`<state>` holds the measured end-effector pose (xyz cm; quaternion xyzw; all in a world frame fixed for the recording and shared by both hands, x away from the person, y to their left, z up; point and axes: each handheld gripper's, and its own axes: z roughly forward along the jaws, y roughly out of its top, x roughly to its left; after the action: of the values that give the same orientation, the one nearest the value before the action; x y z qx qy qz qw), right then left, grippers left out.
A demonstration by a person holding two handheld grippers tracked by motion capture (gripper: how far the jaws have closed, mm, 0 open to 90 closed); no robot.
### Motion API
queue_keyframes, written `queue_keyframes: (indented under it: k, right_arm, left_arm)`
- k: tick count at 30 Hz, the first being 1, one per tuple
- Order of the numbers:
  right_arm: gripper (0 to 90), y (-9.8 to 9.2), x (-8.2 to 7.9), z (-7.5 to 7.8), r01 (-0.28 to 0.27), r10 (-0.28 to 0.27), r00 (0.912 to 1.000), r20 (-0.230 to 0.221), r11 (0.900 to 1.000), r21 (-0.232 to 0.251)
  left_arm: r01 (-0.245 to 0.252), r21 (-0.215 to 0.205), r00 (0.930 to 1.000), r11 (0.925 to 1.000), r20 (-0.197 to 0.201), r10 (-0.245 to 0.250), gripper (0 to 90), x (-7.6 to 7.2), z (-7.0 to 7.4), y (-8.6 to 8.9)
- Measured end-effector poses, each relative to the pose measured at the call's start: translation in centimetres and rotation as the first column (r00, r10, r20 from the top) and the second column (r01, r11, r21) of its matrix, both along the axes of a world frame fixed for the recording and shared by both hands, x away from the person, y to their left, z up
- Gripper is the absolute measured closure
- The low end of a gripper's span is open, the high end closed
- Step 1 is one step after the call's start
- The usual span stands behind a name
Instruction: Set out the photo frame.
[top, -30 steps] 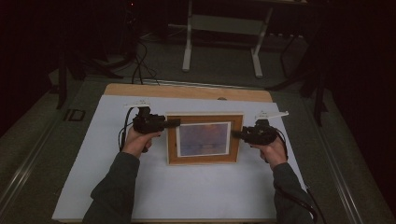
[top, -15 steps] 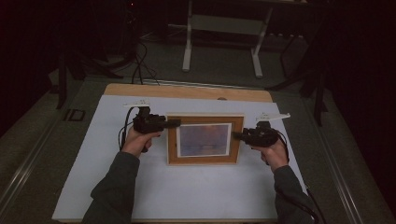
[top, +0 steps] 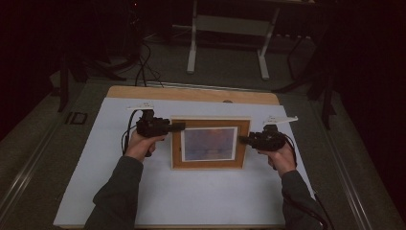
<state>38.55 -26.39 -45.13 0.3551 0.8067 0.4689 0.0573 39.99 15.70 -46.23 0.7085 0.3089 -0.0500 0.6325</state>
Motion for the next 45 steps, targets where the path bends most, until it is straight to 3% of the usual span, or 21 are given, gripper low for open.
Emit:
queue_keyframes:
  k: [8, 15, 29, 33, 39, 43, 45]
  right_arm:
    - [58.4, 0.1, 0.0, 0.2, 0.010, -0.010, 0.9999, 0.012, 1.000, -0.024]
    - [55.2, -0.1, -0.1, 0.2, 0.014, -0.014, 0.9998, 0.011, 1.000, -0.018]
    - [50.7, -0.9, -0.4, 0.6, 0.023, -0.023, 0.9996, 0.015, 1.000, -0.015]
    - [50.5, -1.0, -0.5, 0.7, 0.013, -0.013, 0.9999, 0.009, 1.000, -0.021]
    - [51.6, -1.4, -0.9, 0.8, 0.003, -0.003, 1.0000, 0.009, 1.000, -0.021]
    - [52.0, -1.9, -1.1, 1.0, 0.003, -0.003, 0.9999, 0.012, 1.000, -0.019]
    - [52.2, -2.1, -1.2, 1.0, 0.008, -0.008, 0.9999, 0.013, 1.000, -0.018]
  left_arm:
    - [-0.006, 0.011, 0.9997, 0.9999, -0.023, 0.006, 61.7, -0.1, 0.0, 0.1]
    - [0.006, -0.009, 0.9990, 0.9999, -0.044, -0.007, 57.3, -0.5, 0.1, 0.3]
    - [-0.047, 0.083, 0.9982, 0.9954, -0.033, 0.050, 48.4, -1.8, 1.0, 0.9]
    - [-0.075, 0.147, 0.9965, 0.9862, -0.025, 0.080, 47.8, -2.6, 1.3, 1.4]
    - [-0.137, 0.182, 0.9900, 0.9738, -0.009, 0.141, 45.1, -3.9, 1.4, 2.5]
    - [-0.196, 0.206, 0.9803, 0.9587, 0.016, 0.197, 43.5, -5.0, 1.4, 3.5]
    - [-0.202, 0.212, 0.9792, 0.9563, 0.021, 0.202, 44.0, -5.4, 1.3, 4.0]
